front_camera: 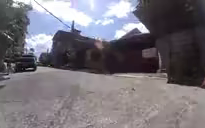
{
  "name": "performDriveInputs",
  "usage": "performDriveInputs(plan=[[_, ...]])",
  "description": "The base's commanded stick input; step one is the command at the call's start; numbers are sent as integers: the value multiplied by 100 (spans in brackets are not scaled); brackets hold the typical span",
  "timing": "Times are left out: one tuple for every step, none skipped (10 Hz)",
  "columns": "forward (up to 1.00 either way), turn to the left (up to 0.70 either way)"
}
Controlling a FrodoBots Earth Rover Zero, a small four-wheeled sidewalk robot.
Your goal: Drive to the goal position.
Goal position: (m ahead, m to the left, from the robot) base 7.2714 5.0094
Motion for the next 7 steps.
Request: performDriveInputs(plan=[[85,0],[85,0],[85,0],[85,0],[85,0],[85,0],[85,0]])
